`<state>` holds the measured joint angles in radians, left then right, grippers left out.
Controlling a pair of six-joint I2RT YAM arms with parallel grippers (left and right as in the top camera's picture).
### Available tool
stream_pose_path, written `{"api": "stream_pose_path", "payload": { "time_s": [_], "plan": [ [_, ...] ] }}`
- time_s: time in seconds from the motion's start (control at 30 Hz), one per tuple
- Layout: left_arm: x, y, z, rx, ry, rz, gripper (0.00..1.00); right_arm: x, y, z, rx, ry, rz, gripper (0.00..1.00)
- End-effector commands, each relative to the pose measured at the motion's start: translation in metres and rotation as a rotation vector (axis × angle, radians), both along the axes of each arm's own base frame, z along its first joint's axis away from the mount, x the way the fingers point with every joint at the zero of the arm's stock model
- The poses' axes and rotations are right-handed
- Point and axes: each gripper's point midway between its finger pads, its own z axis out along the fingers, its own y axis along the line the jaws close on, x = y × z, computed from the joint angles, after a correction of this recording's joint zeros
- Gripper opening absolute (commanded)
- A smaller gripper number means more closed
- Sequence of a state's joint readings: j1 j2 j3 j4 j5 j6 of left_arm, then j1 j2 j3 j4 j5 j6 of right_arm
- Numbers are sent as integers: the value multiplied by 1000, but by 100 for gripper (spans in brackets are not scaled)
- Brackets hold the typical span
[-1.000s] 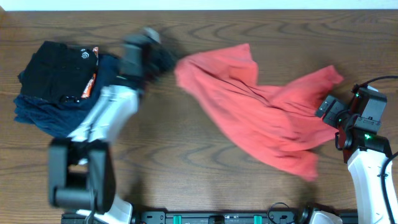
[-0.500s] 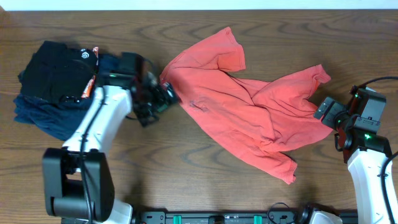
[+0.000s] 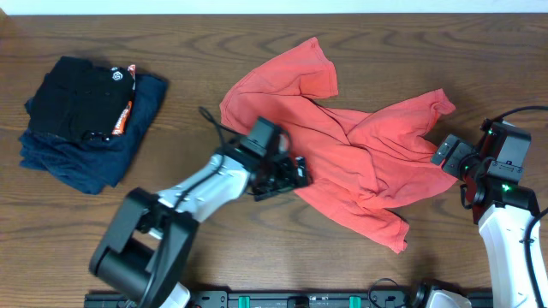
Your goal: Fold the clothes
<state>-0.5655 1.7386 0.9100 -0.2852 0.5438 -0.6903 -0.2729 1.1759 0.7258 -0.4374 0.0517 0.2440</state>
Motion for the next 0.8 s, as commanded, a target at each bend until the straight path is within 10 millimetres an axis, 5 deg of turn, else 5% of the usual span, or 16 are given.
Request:
{"api": "stream_pose_path", "payload": {
  "time_s": [0.0, 0.13, 0.17, 0.27, 0.3, 0.5, 0.7, 0.77],
  "plan": [
    [-4, -17, -11, 20, -29, -8, 100, 3, -3, 5, -8, -9, 3, 99],
    [-1, -27, -24, 76, -96, -11, 82, 2, -3, 5, -8, -9, 3, 99],
    [0, -26, -27, 95, -103, -3, 70, 2, -3, 5, -8, -8, 3, 99],
    [5, -19, -30, 134, -121, 16, 11, 2, -3, 5, -8, -8, 3, 99],
    [6, -16, -30, 137, -119, 24, 6, 2, -3, 5, -9, -9, 3, 99],
    [18, 43, -5, 230, -48, 90, 6, 2, -4, 5, -11, -8, 5, 99],
    [96, 137, 64, 377, -273, 268, 6, 2, -3, 5, -11, -8, 5, 99],
    [112, 152, 79, 370, -312, 309, 38, 2, -3, 5, -10, -7, 5, 99]
  ]
}}
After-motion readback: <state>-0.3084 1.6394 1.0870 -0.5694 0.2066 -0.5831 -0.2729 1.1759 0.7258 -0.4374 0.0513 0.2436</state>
